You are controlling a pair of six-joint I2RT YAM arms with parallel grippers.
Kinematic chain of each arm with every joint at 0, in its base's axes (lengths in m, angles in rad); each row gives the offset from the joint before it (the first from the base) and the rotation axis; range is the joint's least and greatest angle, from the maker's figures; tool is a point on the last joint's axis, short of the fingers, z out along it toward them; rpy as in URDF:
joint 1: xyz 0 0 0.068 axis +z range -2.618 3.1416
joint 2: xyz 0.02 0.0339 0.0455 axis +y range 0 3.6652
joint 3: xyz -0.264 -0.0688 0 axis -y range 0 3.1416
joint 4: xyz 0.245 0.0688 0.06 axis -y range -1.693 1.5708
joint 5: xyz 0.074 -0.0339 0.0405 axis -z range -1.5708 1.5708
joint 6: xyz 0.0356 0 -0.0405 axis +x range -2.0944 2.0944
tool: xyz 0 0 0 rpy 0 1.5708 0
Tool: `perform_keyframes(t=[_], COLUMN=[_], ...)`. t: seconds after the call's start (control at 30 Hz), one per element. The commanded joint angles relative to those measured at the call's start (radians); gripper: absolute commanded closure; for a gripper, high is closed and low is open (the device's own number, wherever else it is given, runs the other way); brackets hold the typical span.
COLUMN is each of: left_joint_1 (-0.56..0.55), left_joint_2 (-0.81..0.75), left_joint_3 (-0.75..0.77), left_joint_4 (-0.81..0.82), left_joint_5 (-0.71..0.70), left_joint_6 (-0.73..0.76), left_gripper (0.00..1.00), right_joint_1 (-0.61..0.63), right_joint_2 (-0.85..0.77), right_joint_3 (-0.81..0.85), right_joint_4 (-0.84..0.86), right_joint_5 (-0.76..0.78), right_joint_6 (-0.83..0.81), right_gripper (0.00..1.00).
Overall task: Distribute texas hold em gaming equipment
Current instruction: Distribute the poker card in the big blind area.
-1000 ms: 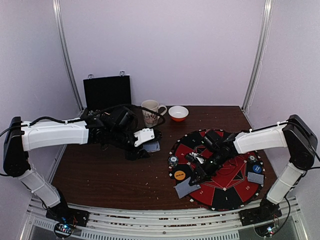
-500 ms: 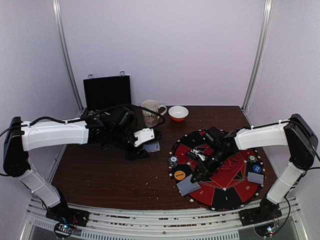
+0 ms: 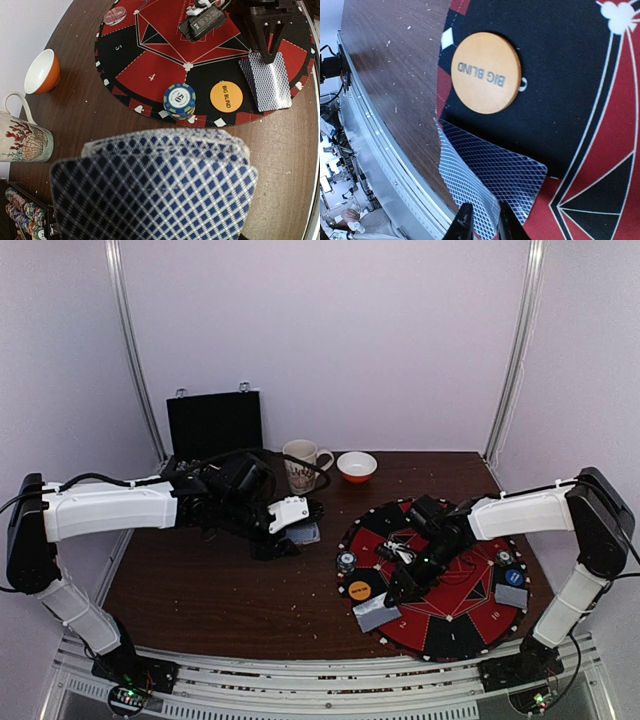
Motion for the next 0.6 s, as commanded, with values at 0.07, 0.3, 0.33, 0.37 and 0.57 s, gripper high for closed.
perform_keyframes(t=[0.07, 0.3, 0.33, 0.37, 0.57], left_joint_1=[0.002, 0.002, 0.002, 0.002, 0.002], left_joint_2=[0.003, 0.004, 0.004, 0.005, 0.004], left_joint_3=[0.001, 0.002, 0.002, 0.002, 0.005], left_joint_4=[0.039, 0.039, 0.039, 0.039, 0.036], left_joint_5=[0.012, 0.017, 0.017, 0.017, 0.023], left_joint_6=[0.001, 0.000, 0.000, 0.001, 0.001], left_gripper=[0.49, 0.49, 0.49, 0.49, 0.49], right_joint_1=[-0.005, -0.005, -0.005, -0.005, -0.005], right_joint_2=[-0.024, -0.091, -0.103, -0.115, -0.167], right_joint_3=[0.017, 0.067, 0.089, 0.112, 0.106], right_joint_4=[-0.085, -0.109, -0.096, -0.069, 0.507], right_joint_5=[0.123, 0.212, 0.206, 0.190, 0.064], right_joint_6=[-0.012, 0.000, 0.010, 0.034, 0.373], right_gripper=[0.75, 0.63, 0.60, 0.58, 0.26])
